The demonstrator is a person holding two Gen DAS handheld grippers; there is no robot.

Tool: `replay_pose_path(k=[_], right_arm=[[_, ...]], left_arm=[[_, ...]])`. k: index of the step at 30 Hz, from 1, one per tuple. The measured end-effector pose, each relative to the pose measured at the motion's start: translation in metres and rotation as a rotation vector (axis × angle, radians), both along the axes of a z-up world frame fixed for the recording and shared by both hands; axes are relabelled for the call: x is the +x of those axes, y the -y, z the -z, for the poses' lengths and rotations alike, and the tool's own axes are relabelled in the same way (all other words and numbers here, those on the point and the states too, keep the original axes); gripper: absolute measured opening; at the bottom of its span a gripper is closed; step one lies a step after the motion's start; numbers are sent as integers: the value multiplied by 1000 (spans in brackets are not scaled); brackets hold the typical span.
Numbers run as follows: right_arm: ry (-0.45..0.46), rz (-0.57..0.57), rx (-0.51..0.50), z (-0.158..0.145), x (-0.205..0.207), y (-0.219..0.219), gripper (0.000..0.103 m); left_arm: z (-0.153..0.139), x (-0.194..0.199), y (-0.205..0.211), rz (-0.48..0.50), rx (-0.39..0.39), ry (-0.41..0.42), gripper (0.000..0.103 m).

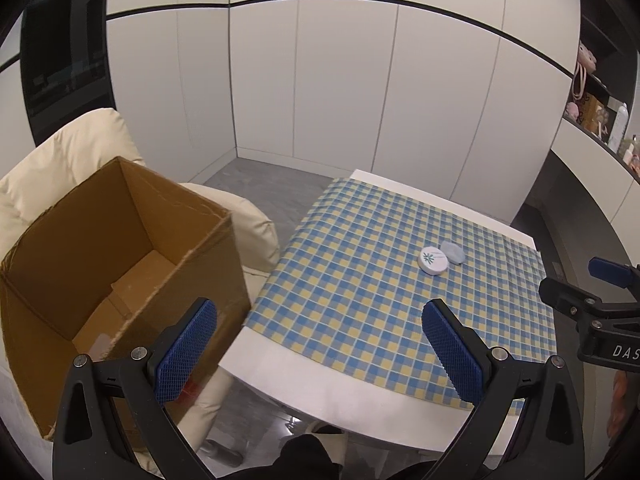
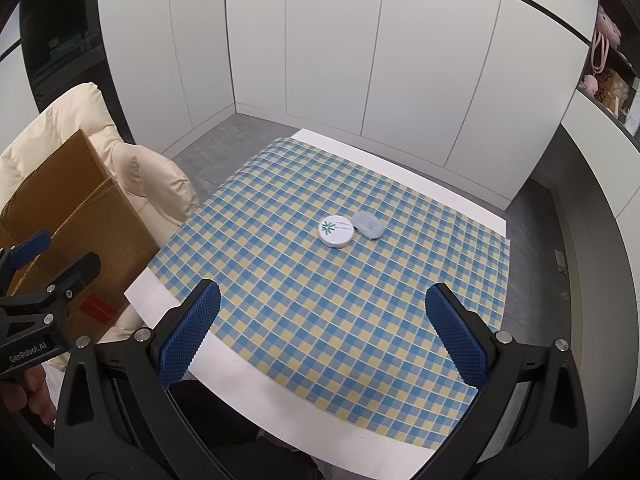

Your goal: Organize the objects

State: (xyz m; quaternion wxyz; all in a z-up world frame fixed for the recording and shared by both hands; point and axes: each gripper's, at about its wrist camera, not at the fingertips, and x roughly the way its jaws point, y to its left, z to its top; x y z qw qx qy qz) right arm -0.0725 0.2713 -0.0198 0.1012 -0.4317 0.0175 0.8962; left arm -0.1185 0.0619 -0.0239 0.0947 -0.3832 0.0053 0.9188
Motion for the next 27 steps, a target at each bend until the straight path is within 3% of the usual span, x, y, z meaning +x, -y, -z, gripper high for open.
replay_pose_path(k=[27], right_arm=[[-8, 125, -9, -2, 41, -59, 103]], left_arm=[[-4, 7, -67, 107, 1, 4, 102]])
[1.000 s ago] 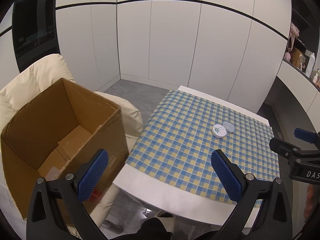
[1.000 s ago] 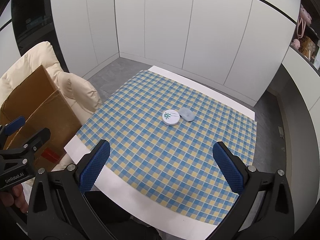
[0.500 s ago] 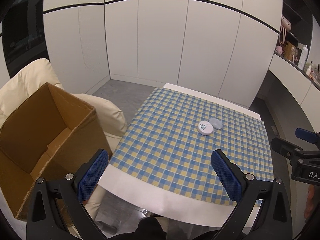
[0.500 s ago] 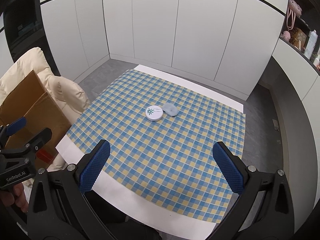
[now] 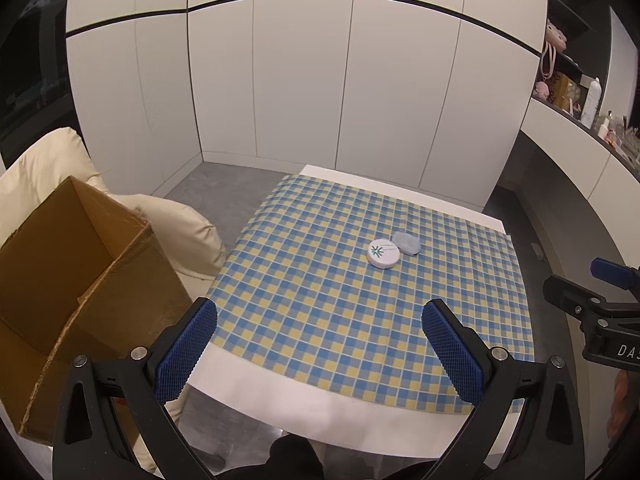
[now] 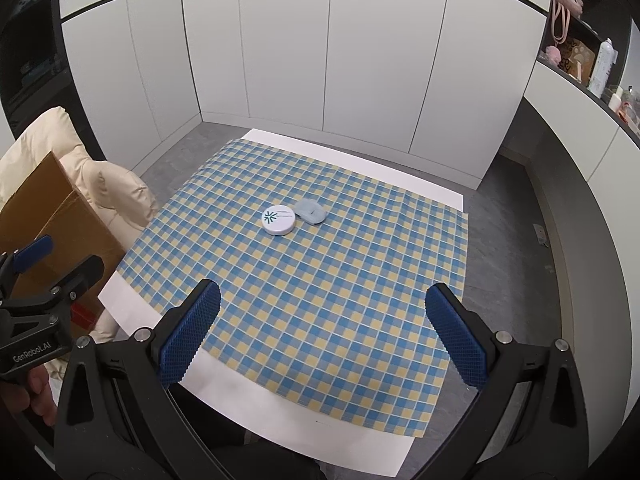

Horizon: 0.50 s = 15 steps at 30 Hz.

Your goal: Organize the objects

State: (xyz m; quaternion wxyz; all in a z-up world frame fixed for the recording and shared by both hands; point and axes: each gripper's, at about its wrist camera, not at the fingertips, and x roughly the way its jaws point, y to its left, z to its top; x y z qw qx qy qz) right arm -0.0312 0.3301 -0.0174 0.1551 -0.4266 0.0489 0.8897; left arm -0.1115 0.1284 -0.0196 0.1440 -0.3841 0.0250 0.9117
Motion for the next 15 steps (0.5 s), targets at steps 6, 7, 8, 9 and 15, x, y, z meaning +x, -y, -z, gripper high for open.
replay_pose_path(k=[6, 7, 8, 9, 15], right_arm=[[-2, 20, 3, -1, 7, -8, 103], [-1, 23, 4, -1, 8, -10, 103], [-2, 29, 4, -2, 9, -12, 103], [-3, 35, 3, -2, 10, -14, 103], [-4, 50, 1, -3, 16, -21, 103]], left_arm=[[-1, 1, -8, 13, -2, 1, 102], [-1, 2, -9, 16, -2, 1, 102], [-1, 2, -11, 20, -2, 1, 102], [-1, 3, -12, 22, -2, 1, 102], [-2, 5, -22, 38, -8, -1, 102]])
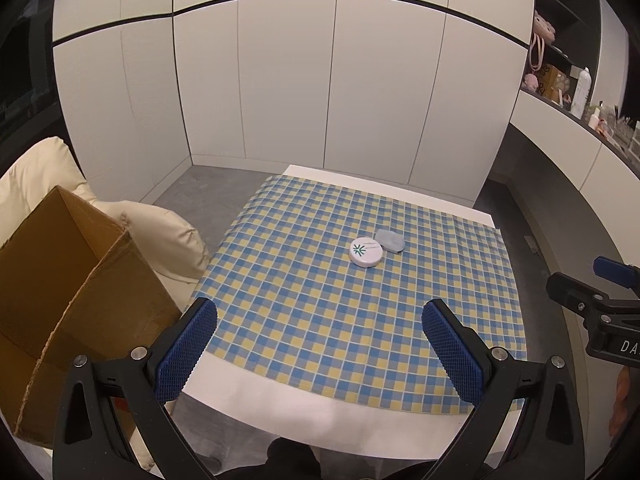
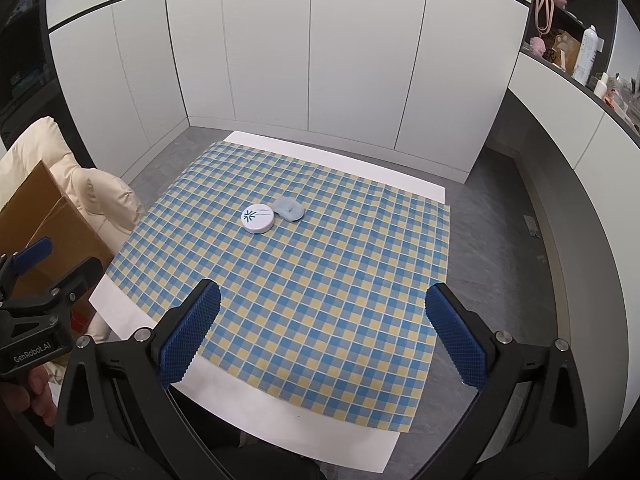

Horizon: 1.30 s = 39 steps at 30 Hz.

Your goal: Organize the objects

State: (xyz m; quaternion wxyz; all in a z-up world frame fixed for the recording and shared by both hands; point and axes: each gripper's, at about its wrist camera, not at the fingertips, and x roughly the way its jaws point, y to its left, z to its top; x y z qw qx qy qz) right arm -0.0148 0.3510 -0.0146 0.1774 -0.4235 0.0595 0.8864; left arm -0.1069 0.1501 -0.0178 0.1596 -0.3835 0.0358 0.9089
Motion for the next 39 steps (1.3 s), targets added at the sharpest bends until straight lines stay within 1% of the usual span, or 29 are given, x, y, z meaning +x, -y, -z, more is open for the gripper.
replay_pose_path(k=[14, 18, 25, 30, 34, 37, 39], right_arm=[[16, 1, 20, 1, 12, -6, 103], [13, 10, 12, 0, 17, -12, 103], [-7, 7, 2, 1, 25, -18, 103], [24, 6, -14, 13, 21, -24, 103], [29, 3, -14, 25, 8, -33, 103], [36, 1, -22, 37, -3, -41, 103], [55, 5, -38, 50, -12, -49, 103]], left_arm=[[-2, 3, -19, 29, -8, 13, 102], [-2, 3, -23, 33, -9, 16, 102], [10, 3, -30, 29, -33, 51, 102], [22, -5, -35, 35, -49, 84, 102], [31, -18, -41, 34, -57, 86, 102], [45, -30, -51, 43, -73, 111, 102], [57, -39, -60, 59, -101, 120, 102]])
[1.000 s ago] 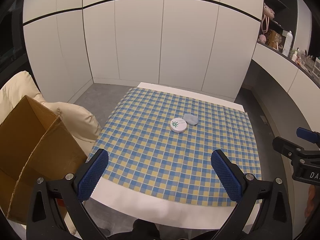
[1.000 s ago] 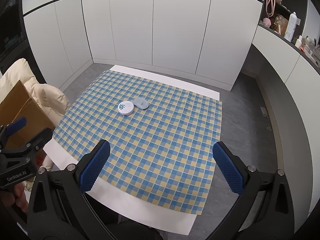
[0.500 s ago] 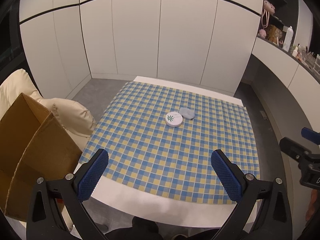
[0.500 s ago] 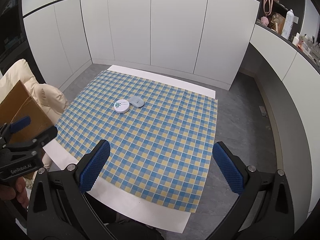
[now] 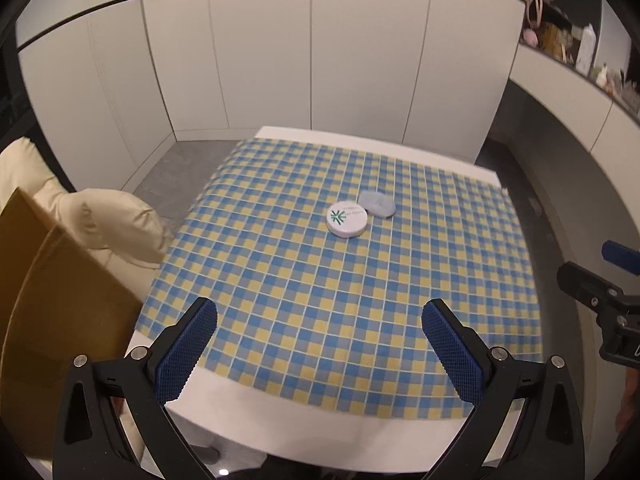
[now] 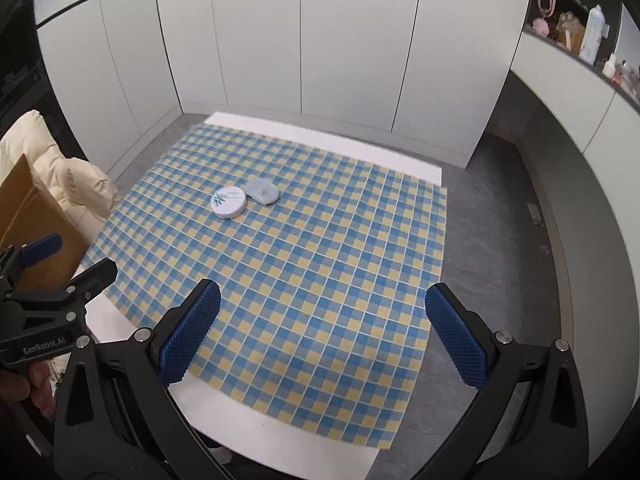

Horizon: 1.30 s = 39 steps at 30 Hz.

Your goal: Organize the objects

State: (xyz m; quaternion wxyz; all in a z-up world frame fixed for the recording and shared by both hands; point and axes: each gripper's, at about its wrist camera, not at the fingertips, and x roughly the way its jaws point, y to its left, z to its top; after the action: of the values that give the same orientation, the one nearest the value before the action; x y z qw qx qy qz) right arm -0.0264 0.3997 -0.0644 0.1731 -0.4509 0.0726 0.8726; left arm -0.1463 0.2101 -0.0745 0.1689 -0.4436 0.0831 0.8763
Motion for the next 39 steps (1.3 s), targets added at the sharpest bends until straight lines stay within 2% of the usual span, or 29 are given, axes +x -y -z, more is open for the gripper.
replay_pose_path(k=[3, 9, 17, 26, 29, 35, 37, 38, 39], right_arm=[[10, 5, -56, 19, -17, -14, 103], [38, -44, -16, 54, -56, -24, 103], [104, -74, -49, 115, -101, -47, 101], [133, -101, -46, 153, -136, -63, 96], [137, -117, -11, 160, -145, -64, 96], [122, -167, 19, 164, -164, -59, 96], [129, -182, 12, 167, -173, -57, 95], [127, -186, 6, 167, -177, -56, 95], [125, -190, 2, 168, -179, -55, 95]], left_arm=[[16, -15, -11, 15, -22, 19, 102], [54, -50, -29, 20, -51, 72, 102], [98, -94, -53, 24, -76, 114, 99], [138, -137, -78, 29, -72, 139, 96], [146, -149, -85, 25, -70, 147, 87], [146, -160, -90, 38, -43, 116, 82], [145, -162, -89, 53, -42, 100, 73], [144, -163, -88, 63, -38, 94, 63], [142, -164, -87, 69, -38, 90, 58]])
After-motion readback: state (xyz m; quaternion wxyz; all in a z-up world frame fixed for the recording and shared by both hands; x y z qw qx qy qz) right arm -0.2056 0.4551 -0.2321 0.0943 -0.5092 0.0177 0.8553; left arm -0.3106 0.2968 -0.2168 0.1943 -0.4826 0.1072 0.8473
